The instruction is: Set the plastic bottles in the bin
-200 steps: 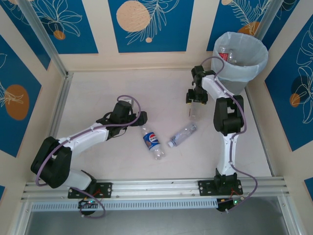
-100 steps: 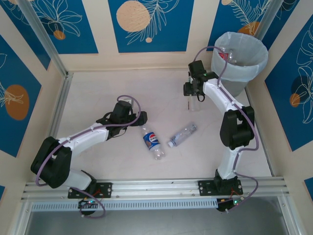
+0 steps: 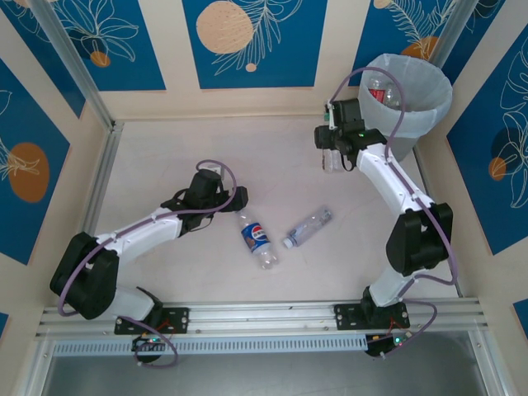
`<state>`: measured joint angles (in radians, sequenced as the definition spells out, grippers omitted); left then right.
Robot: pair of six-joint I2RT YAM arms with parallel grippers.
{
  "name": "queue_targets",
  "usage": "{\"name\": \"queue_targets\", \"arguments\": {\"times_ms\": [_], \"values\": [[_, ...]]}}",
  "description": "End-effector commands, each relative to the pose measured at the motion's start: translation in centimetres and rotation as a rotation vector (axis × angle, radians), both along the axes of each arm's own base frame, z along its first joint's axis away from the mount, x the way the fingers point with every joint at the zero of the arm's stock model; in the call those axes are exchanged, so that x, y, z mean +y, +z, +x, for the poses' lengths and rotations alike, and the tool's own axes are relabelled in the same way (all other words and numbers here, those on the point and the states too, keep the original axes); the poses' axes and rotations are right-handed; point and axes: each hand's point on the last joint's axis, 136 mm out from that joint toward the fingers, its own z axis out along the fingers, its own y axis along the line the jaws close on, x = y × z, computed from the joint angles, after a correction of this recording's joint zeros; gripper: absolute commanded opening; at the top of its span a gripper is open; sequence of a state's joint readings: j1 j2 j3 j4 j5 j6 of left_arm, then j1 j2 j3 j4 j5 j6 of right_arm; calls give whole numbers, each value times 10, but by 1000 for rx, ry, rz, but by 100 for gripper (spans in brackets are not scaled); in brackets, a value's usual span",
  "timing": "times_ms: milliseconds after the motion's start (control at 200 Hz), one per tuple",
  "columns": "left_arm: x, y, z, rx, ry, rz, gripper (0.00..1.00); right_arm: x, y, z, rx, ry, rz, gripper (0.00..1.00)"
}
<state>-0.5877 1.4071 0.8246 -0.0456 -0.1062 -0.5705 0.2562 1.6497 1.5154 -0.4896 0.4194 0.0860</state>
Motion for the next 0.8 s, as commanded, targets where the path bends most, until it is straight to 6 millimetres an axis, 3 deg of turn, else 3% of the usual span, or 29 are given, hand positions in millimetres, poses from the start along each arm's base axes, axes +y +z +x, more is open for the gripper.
{"name": "queue_targets", "arguments": {"times_ms": [0,190,315,640,795], "values": [[0,3,-3,-3,7,-10,99,3,50,5,-175,45,-17,41],[-2,5,-3,-6,2,-13,99,-2,87,9,-299,88,-112,41],[-2,6,-2,-7,3,-11,99,-15,116,16,-372,78,-192,41],[-7,11,1,-14,-8,-28,99,-43,218,32,-717,33,-327,41],[-8,10,1,-9,-10,-31,99,-61,239,43,-843,-2,-407,42]]}}
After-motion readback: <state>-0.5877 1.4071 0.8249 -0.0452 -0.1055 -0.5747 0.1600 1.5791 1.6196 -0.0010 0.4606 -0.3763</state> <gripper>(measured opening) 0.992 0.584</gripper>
